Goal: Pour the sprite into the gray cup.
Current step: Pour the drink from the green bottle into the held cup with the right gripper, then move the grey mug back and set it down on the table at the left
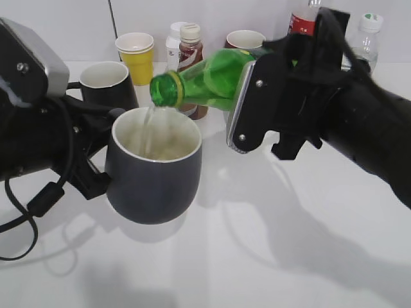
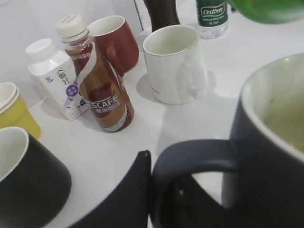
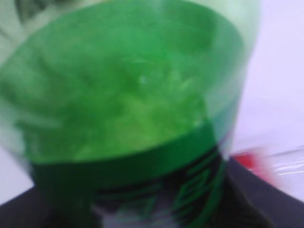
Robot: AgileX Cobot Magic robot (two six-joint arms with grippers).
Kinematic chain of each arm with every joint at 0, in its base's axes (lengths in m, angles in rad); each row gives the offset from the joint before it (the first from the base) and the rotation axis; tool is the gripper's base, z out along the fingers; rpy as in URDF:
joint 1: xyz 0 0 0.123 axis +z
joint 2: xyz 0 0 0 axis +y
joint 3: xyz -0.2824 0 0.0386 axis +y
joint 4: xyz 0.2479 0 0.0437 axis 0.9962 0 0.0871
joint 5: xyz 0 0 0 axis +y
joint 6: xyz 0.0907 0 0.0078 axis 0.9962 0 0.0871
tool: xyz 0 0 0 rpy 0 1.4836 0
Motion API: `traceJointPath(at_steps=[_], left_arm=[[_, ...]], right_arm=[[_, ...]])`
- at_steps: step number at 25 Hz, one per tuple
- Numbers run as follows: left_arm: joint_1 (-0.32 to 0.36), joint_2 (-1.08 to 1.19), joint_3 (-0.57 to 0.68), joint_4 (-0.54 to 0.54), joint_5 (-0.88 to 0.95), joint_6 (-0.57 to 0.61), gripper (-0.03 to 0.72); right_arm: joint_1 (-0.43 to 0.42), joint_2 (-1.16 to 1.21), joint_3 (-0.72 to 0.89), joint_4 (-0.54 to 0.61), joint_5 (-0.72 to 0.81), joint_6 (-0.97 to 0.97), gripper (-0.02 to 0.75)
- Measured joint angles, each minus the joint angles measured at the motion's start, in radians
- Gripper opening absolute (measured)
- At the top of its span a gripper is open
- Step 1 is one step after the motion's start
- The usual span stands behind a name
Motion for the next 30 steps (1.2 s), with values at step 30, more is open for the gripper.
traceJointPath(at_steps=[30], left_arm=[[0.208, 0.457, 0.050, -0.580, -0.656, 0.188, 0.050]], right_arm=[[-0.060, -0.060, 0.127, -0.322, 0.069, 1.537, 0.431]])
